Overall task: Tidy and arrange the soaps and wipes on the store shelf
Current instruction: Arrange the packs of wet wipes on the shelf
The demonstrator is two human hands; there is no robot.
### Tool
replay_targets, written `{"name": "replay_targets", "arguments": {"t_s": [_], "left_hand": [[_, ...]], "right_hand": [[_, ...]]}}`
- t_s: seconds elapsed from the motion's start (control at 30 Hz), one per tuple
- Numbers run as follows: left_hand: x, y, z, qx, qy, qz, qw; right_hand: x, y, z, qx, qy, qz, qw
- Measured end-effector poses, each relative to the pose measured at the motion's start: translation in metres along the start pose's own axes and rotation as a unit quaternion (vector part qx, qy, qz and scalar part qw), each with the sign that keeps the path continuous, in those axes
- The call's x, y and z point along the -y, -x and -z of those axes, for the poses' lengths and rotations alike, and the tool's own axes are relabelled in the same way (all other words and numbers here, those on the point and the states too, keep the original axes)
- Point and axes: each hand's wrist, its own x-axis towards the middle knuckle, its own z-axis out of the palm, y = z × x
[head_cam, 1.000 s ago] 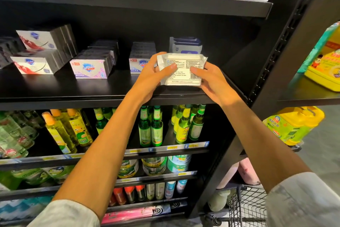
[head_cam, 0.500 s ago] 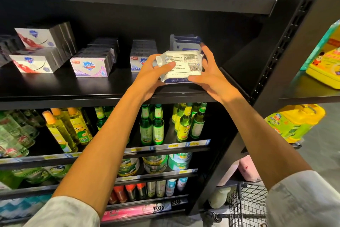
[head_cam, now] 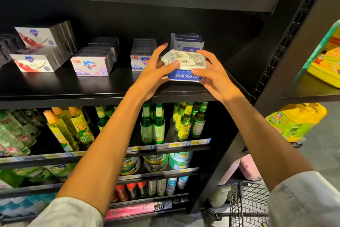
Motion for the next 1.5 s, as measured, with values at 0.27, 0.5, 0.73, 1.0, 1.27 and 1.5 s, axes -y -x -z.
{"name": "replay_targets", "arguments": {"t_s": [0.27,0.5,0.73,1.0,1.27,1.5], "left_hand": [[0.008,0.001,0.006,0.041,-0.072,-0.049,0.995],[0.01,-0.002,0.008,-0.003,-0.057,-0.052,0.997],[0.006,-0.002,0.009,-0.011,0.004,-0.018,1.0],[0.005,-0.002,0.008,0.021,0.022,0.007,1.0],[0.005,-0.005,0.004,0.005,-0.03,-0.008,0.999],[0.008,-0.003,0.003,-0.029,-0.056,-0.022,0.998]], "right_hand": [[0.002,-0.003,-0.002,-0.035,0.002,-0.018,0.999],[0.0,-0.003,0.0,0.004,-0.004,-0.011,1.0],[-0.002,-0.006,0.001,0.021,0.078,0.014,0.997],[-0.006,-0.003,0.0,-0.004,0.102,0.056,0.993],[-0.001,0.001,-0.003,-0.034,0.068,0.038,0.996],[0.002,0.003,-0.007,-0.037,0.056,0.007,0.998]]}}
